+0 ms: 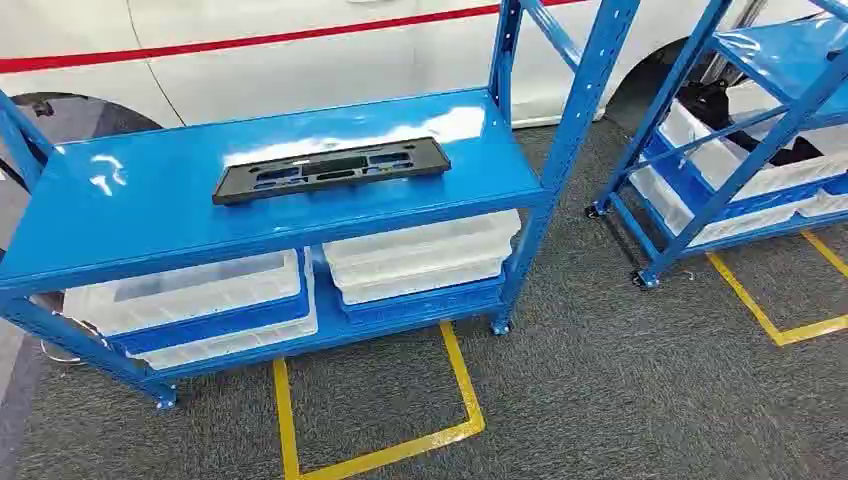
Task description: Take the parts from the cabinet and place them on the table.
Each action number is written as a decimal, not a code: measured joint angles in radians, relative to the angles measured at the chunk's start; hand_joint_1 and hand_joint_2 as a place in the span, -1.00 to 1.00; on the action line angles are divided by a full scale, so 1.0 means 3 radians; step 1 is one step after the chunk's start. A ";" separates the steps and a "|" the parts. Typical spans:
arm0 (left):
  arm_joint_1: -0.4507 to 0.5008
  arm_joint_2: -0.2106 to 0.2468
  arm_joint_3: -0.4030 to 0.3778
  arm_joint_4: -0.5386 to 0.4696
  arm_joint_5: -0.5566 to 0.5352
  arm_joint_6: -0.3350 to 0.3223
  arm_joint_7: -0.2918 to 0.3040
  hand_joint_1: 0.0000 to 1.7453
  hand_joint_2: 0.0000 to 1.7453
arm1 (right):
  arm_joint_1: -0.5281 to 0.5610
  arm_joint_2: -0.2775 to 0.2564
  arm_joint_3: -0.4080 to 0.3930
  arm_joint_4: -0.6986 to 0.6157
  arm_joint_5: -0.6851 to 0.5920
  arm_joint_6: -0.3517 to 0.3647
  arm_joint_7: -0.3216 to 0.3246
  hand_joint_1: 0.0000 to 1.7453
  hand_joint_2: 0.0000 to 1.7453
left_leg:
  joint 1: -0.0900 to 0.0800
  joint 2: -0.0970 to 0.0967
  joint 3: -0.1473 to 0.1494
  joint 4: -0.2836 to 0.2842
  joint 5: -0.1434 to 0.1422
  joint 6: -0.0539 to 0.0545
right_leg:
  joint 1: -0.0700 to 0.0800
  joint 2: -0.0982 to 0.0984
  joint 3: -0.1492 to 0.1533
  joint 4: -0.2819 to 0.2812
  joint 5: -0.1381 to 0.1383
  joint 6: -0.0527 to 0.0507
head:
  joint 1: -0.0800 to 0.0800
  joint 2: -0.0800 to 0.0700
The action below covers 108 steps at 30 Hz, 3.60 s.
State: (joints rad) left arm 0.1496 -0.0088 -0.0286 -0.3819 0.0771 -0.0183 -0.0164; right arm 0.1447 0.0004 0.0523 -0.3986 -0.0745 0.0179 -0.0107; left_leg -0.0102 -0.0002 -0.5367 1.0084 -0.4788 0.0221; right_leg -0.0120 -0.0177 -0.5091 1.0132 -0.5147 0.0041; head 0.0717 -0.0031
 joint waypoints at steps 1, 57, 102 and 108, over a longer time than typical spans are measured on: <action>-0.0003 0.0000 -0.0037 0.0004 0.0073 -0.0020 -0.0014 -1.00 -1.00 | -0.0006 -0.0001 0.0039 0.0013 -0.0073 0.0018 -0.0020 -1.00 -1.00 | 0.0000 0.0000 0.0000 0.0000 0.0000 0.0000 | 0.0000 0.0000 0.0000 0.0000 0.0000 0.0000 | 0.0000 0.0000; -0.0322 -0.0008 -0.2586 0.0931 0.3362 -0.0573 -0.0662 -1.00 -1.00 | -0.1304 -0.1209 0.0517 -0.3303 -0.0398 0.0908 -0.0582 -1.00 -1.00 | -0.0003 -0.0008 -0.0001 0.0009 0.0011 0.0012 | -0.0002 -0.0006 0.0010 0.0001 0.0009 0.0011 | 0.0000 0.0000; -0.0440 -0.0017 -0.3638 0.1186 0.3876 -0.0893 -0.0751 -1.00 -1.00 | -0.3411 -0.2238 0.2506 -0.4259 0.3250 0.0146 -0.0153 -1.00 -1.00 | -0.0012 -0.0029 -0.0027 0.0019 0.0024 0.0029 | -0.0009 -0.0036 -0.0006 0.0006 0.0015 0.0021 | 0.0000 0.0000; -0.0442 -0.0020 -0.3647 0.1193 0.3876 -0.0893 -0.0757 -1.00 -1.00 | -0.3394 -0.2238 0.2549 -0.4265 0.3250 0.0137 -0.0153 -1.00 -1.00 | -0.0012 -0.0029 -0.0027 0.0018 0.0024 0.0029 | -0.0009 -0.0036 -0.0006 0.0006 0.0014 0.0020 | 0.0000 0.0000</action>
State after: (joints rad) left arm 0.0170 -0.0149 -1.1227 -0.0240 1.2398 -0.2861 -0.2434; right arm -0.8736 -0.6710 0.8171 -1.6781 0.9007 0.0591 -0.0565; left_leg -0.0138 -0.0088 -0.5448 1.0139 -0.4717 0.0306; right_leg -0.0148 -0.0284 -0.5110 1.0149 -0.5103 0.0102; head 0.0717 -0.0031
